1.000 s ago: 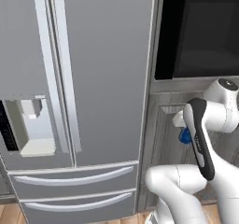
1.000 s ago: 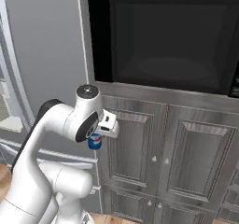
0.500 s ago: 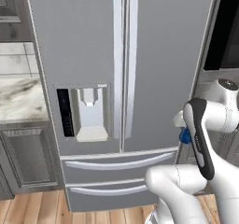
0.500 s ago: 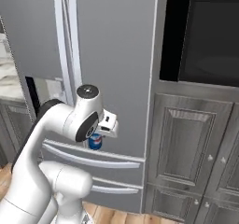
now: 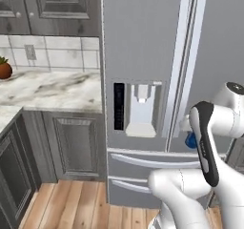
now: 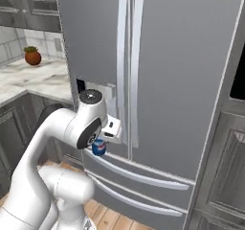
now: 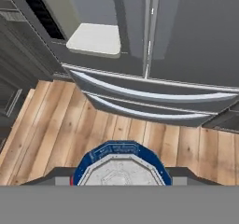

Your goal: Four empty soda cans are scattered around the kitchen. Gather all the cans and cluster them next to the stove for recycling.

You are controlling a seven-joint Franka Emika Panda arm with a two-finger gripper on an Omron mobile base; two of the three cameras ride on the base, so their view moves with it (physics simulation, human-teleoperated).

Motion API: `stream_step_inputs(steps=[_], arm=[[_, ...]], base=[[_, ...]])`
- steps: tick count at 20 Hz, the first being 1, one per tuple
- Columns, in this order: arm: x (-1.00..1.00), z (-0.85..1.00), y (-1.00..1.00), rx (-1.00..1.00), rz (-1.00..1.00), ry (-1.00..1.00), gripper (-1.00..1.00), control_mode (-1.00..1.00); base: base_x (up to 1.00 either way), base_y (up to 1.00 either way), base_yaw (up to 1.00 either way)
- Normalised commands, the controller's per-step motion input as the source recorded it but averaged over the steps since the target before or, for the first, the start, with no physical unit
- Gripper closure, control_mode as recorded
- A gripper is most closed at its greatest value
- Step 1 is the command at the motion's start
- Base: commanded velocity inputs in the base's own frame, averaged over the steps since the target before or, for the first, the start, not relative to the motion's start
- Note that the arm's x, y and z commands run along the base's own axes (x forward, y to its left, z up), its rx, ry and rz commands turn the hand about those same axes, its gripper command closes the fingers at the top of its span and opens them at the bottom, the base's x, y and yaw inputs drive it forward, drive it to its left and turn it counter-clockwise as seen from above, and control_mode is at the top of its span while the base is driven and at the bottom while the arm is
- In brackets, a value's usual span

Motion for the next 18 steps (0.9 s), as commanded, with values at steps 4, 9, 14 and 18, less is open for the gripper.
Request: stream_step_inputs(steps=[4, 9, 14, 18], arm=[[0.00, 0.00, 0.00, 0.00, 0.00, 0.00, 1.00, 1.00], [0.00, 0.00, 0.00, 0.00, 0.00, 0.00, 1.00, 1.00], [0.00, 0.00, 0.00, 0.00, 0.00, 0.00, 1.00, 1.00], [0.00, 0.00, 0.00, 0.00, 0.00, 0.00, 1.00, 1.00]], base=[[0.00, 0.44, 0.46], [0.00, 0.53, 0.43], [0.00, 0.60, 0.40], [0.00, 0.58, 0.39]])
